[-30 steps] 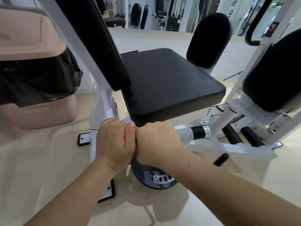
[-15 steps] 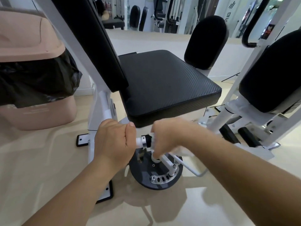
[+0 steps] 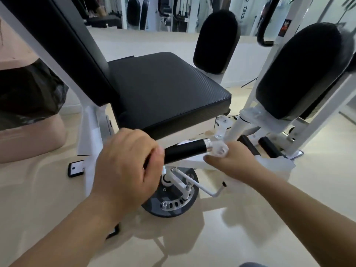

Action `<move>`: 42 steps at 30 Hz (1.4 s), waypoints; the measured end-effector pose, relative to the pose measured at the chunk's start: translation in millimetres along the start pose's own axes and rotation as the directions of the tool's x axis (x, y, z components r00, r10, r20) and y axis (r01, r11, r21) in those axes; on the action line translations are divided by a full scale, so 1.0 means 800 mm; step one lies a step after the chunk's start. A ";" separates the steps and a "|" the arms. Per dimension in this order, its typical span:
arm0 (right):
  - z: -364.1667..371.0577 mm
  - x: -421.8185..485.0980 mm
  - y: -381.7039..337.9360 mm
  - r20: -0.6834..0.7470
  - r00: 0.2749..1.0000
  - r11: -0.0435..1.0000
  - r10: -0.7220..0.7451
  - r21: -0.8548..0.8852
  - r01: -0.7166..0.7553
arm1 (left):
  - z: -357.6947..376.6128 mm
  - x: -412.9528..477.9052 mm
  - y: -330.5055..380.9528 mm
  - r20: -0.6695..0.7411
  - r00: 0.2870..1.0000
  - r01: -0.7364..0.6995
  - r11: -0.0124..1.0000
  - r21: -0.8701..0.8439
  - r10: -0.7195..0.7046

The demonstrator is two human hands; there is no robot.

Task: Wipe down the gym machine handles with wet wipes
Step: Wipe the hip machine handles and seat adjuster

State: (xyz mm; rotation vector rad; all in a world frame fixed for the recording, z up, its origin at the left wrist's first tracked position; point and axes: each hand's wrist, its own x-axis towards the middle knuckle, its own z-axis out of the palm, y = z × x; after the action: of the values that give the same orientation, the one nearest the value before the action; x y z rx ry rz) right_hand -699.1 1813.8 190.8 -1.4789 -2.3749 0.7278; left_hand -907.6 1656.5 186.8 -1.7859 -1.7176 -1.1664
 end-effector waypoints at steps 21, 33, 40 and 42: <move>0.096 -0.064 0.099 0.129 0.978 0.349 0.165 0.920 -0.180 | 0.169 -0.043 0.111 0.948 0.218 0.949 0.276 -0.151 -0.233; 0.111 -0.030 0.181 0.127 0.892 0.513 0.434 0.779 -0.361 | 0.213 -0.047 0.068 0.669 0.197 0.959 0.282 0.019 -0.716; 0.168 -0.024 0.183 0.084 0.977 0.619 0.198 0.762 -0.191 | 0.253 -0.023 0.146 0.804 0.263 0.964 0.180 -0.196 -0.533; 0.176 -0.019 0.184 0.054 0.971 0.619 0.231 0.762 -0.190 | 0.259 -0.029 0.150 0.849 0.212 0.975 0.051 -0.214 -0.484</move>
State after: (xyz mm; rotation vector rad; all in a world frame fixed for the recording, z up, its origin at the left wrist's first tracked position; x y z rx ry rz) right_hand -643.8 1813.8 -5.6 -1.3304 -1.4886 1.4997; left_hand -731.9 1781.7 81.6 -1.4826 -3.3110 -2.2966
